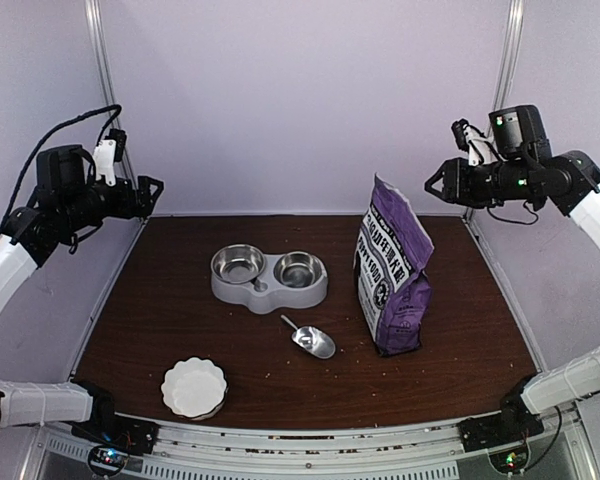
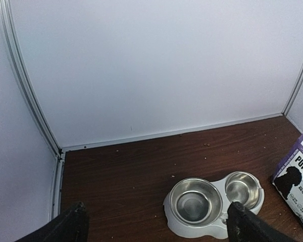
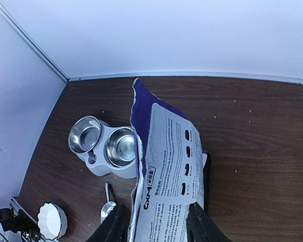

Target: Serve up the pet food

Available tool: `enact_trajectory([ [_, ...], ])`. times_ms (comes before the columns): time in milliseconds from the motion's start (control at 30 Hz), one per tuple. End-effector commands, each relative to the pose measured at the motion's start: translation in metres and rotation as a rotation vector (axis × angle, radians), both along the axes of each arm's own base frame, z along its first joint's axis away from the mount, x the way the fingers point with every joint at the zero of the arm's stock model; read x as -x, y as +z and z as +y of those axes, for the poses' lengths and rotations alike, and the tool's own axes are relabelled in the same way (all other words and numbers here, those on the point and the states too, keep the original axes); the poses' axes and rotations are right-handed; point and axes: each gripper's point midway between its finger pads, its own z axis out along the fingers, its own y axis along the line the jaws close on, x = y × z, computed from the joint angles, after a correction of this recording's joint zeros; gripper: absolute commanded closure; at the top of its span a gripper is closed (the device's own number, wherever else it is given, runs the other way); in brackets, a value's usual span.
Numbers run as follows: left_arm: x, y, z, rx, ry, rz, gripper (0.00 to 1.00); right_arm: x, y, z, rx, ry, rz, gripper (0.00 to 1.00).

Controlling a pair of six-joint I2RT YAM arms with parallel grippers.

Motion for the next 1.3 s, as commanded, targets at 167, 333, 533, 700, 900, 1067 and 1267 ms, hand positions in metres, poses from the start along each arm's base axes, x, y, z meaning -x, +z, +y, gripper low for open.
enact_trajectory([
  [167,0.002,-0.007,0.012,-0.037,0.049,-0.004,0.02,-0.011,-0.021,0.02,0.071,0.072,0.08,0.62],
  [333,0.004,-0.007,0.002,-0.024,-0.01,-0.005,0.02,-0.021,-0.026,0.026,0.087,0.082,0.093,0.62],
  [533,0.002,-0.009,-0.001,-0.022,-0.02,0.001,0.02,-0.03,-0.028,0.029,0.11,0.081,0.1,0.74],
  [700,0.002,-0.01,-0.002,-0.021,-0.025,0.004,0.02,-0.033,-0.031,0.031,0.116,0.085,0.108,0.78],
  [900,0.002,-0.011,-0.002,-0.022,-0.028,0.005,0.02,-0.034,-0.038,0.033,0.12,0.094,0.126,0.79],
  [1067,0.002,-0.01,-0.002,-0.022,-0.027,0.004,0.02,-0.033,-0.041,0.035,0.119,0.102,0.137,0.79],
  [1267,0.002,-0.011,-0.002,-0.022,-0.028,0.004,0.02,-0.031,-0.046,0.035,0.121,0.11,0.153,0.78],
])
